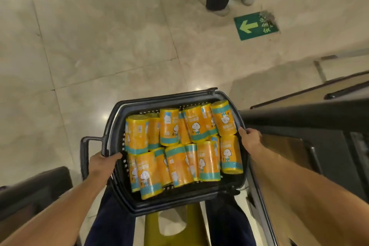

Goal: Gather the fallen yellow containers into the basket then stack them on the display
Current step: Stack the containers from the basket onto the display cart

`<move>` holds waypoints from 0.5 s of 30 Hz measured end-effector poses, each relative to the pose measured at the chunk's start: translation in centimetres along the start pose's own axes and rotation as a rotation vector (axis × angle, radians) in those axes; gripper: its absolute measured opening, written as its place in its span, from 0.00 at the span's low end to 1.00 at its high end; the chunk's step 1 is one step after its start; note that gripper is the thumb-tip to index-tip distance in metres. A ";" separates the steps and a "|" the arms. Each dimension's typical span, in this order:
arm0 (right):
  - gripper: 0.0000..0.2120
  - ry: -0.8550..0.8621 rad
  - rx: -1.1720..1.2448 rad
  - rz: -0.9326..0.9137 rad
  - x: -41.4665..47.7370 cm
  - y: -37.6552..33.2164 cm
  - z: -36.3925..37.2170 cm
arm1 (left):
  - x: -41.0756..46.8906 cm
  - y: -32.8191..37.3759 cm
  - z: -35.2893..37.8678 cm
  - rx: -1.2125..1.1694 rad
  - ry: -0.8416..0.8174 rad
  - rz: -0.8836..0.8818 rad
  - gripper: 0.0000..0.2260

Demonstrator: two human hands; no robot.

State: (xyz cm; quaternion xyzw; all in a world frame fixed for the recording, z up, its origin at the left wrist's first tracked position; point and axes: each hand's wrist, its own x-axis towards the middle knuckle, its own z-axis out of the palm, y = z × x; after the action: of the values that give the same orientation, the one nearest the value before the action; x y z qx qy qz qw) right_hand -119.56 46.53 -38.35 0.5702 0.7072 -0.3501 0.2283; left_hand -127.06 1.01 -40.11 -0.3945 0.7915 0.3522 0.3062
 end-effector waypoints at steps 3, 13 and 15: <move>0.20 -0.004 0.003 -0.003 2.1 0.2 1.0 | 1.0 -1.0 1.3 -0.024 -0.004 -0.025 0.13; 0.17 -0.021 -0.034 -0.095 2.7 4.1 1.5 | 0.8 -1.6 2.3 0.119 -0.030 -0.043 0.20; 0.17 -0.043 -0.046 -0.110 2.8 4.1 1.3 | 0.5 -1.1 2.4 0.141 -0.047 -0.050 0.21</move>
State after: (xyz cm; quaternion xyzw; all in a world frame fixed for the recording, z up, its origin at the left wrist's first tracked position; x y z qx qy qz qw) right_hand -116.38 47.78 -42.20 0.5173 0.7403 -0.3582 0.2367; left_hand -125.89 2.24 -42.25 -0.3832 0.7968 0.2970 0.3607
